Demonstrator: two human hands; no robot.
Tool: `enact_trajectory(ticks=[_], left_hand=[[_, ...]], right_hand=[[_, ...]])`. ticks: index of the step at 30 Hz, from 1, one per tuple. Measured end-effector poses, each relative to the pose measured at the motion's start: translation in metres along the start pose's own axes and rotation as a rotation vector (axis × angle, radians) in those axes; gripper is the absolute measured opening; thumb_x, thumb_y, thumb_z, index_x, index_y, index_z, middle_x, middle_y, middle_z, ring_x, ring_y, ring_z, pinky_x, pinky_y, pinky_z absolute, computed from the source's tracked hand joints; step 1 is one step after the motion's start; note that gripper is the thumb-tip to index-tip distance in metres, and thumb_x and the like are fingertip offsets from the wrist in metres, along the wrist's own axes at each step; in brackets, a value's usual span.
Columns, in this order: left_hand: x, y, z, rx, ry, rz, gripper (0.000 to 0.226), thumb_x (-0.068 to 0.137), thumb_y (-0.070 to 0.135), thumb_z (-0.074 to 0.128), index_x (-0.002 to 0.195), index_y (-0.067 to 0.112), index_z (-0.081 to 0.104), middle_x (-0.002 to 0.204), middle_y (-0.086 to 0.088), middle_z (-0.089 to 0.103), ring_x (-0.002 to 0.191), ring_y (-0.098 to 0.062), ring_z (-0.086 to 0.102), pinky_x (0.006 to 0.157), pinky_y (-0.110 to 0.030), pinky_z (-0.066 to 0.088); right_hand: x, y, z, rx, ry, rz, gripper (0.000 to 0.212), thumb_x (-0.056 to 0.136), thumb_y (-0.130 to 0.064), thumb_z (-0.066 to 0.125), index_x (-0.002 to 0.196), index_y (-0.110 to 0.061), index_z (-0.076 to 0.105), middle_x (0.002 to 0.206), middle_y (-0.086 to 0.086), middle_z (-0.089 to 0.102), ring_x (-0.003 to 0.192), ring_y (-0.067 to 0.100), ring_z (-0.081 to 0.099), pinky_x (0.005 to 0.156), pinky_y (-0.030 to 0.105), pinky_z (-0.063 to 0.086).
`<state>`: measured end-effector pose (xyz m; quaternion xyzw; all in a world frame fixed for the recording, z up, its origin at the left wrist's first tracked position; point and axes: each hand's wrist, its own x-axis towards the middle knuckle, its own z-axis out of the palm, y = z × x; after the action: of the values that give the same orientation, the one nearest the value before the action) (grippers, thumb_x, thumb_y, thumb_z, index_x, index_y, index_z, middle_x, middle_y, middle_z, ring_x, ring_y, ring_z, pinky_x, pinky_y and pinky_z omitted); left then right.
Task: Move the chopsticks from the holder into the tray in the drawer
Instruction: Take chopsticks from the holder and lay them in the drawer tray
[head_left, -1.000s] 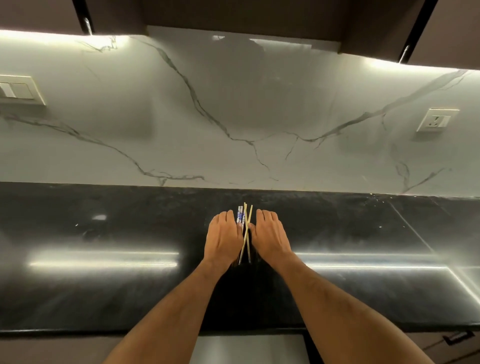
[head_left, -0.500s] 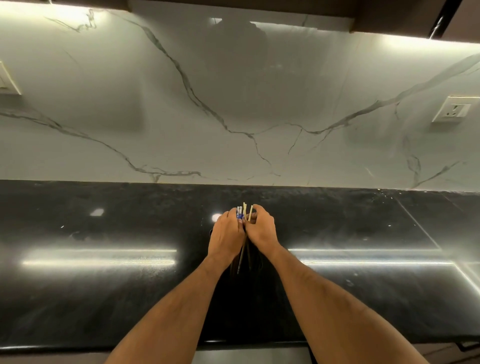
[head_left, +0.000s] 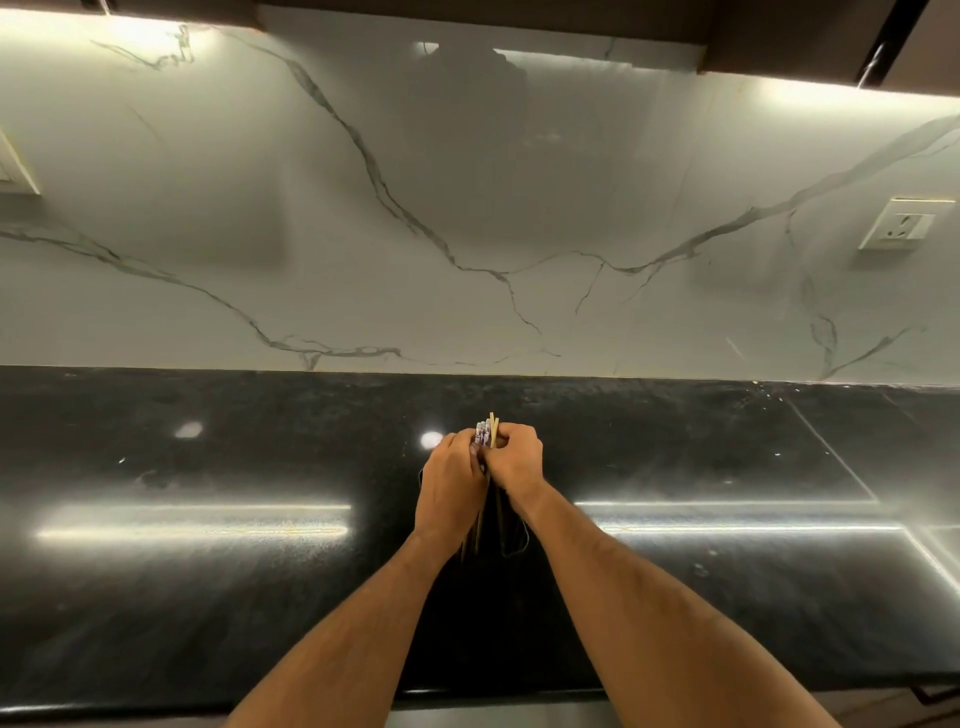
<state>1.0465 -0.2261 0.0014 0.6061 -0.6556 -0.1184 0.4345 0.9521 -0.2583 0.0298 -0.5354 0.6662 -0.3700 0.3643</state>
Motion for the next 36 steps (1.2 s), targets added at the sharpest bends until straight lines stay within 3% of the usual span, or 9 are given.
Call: enact_trajectory(ticks=[4, 8, 10, 17, 23, 25, 29, 33, 36], left_hand=[[-0.003, 0.003, -0.004, 0.003, 0.015, -0.004, 0.027, 0.097, 0.021, 0.044, 0.105, 0.011, 0.068, 0.092, -0.001, 0.066, 0.078, -0.010, 0.063, 0.071, -0.028, 0.059], [-0.007, -0.003, -0.005, 0.037, 0.020, -0.027, 0.013, 0.096, 0.011, 0.056, 0.102, 0.015, 0.067, 0.088, 0.002, 0.059, 0.074, -0.009, 0.056, 0.064, -0.021, 0.051], [-0.008, -0.002, -0.005, 0.049, 0.031, -0.017, 0.011, 0.095, 0.010, 0.061, 0.102, 0.014, 0.068, 0.089, 0.001, 0.060, 0.075, -0.009, 0.055, 0.064, -0.020, 0.050], [-0.005, -0.003, -0.001, 0.032, 0.039, 0.031, 0.018, 0.095, 0.011, 0.064, 0.112, 0.007, 0.066, 0.106, -0.007, 0.071, 0.095, -0.017, 0.067, 0.084, -0.036, 0.059], [-0.005, 0.003, -0.006, -0.067, 0.087, -0.117, 0.038, 0.101, 0.014, 0.049, 0.138, 0.006, 0.053, 0.127, -0.008, 0.065, 0.118, -0.018, 0.062, 0.102, -0.034, 0.051], [-0.001, 0.010, -0.011, -0.184, 0.106, -0.175, 0.031, 0.104, 0.016, 0.045, 0.131, 0.008, 0.059, 0.118, -0.004, 0.069, 0.108, -0.012, 0.065, 0.095, -0.025, 0.051], [0.012, 0.029, -0.024, -0.599, -0.045, -0.272, 0.020, 0.104, 0.021, 0.051, 0.110, 0.013, 0.067, 0.087, 0.004, 0.073, 0.077, -0.001, 0.069, 0.065, -0.012, 0.052], [0.020, 0.042, -0.037, -0.789, -0.302, -0.338, 0.033, 0.107, 0.027, 0.045, 0.108, 0.004, 0.067, 0.087, -0.009, 0.077, 0.080, -0.022, 0.075, 0.072, -0.027, 0.060], [0.020, 0.055, -0.048, -0.817, -0.347, -0.308, 0.032, 0.107, 0.025, 0.045, 0.105, 0.002, 0.067, 0.086, -0.014, 0.076, 0.078, -0.030, 0.074, 0.076, -0.038, 0.061]], right_hand=[[-0.002, 0.000, 0.003, 0.021, 0.002, 0.034, 0.007, 0.091, -0.004, 0.069, 0.094, -0.008, 0.074, 0.083, 0.005, 0.070, 0.071, 0.009, 0.063, 0.058, 0.018, 0.049], [-0.002, -0.003, 0.005, 0.063, -0.004, 0.058, 0.010, 0.091, -0.010, 0.072, 0.100, -0.010, 0.075, 0.092, 0.007, 0.074, 0.085, 0.015, 0.071, 0.075, 0.030, 0.061], [-0.001, -0.004, 0.006, 0.069, 0.004, 0.071, 0.009, 0.091, -0.012, 0.072, 0.100, -0.011, 0.075, 0.089, 0.005, 0.073, 0.082, 0.014, 0.070, 0.072, 0.028, 0.061], [-0.004, -0.012, 0.008, 0.051, 0.082, 0.019, 0.017, 0.093, -0.014, 0.070, 0.109, -0.010, 0.073, 0.097, 0.005, 0.073, 0.085, 0.013, 0.069, 0.075, 0.027, 0.059], [-0.007, -0.029, -0.002, 0.214, 0.015, -0.052, 0.020, 0.098, -0.005, 0.059, 0.115, -0.003, 0.070, 0.099, 0.013, 0.077, 0.087, 0.021, 0.076, 0.083, 0.043, 0.062], [-0.007, -0.035, -0.010, 0.303, 0.008, -0.061, 0.019, 0.099, -0.003, 0.058, 0.115, -0.003, 0.069, 0.094, 0.012, 0.077, 0.080, 0.019, 0.077, 0.079, 0.041, 0.064], [-0.006, -0.054, -0.031, 0.427, -0.052, -0.102, 0.017, 0.099, -0.001, 0.056, 0.112, -0.004, 0.067, 0.090, 0.010, 0.078, 0.080, 0.019, 0.078, 0.078, 0.040, 0.064], [-0.010, -0.078, -0.055, 0.509, -0.141, -0.161, 0.015, 0.100, -0.002, 0.055, 0.109, -0.005, 0.066, 0.091, 0.012, 0.078, 0.084, 0.022, 0.078, 0.077, 0.037, 0.064], [-0.018, -0.090, -0.071, 0.489, -0.183, -0.205, 0.016, 0.100, 0.000, 0.054, 0.110, -0.003, 0.066, 0.095, 0.015, 0.077, 0.087, 0.023, 0.077, 0.080, 0.037, 0.063]])
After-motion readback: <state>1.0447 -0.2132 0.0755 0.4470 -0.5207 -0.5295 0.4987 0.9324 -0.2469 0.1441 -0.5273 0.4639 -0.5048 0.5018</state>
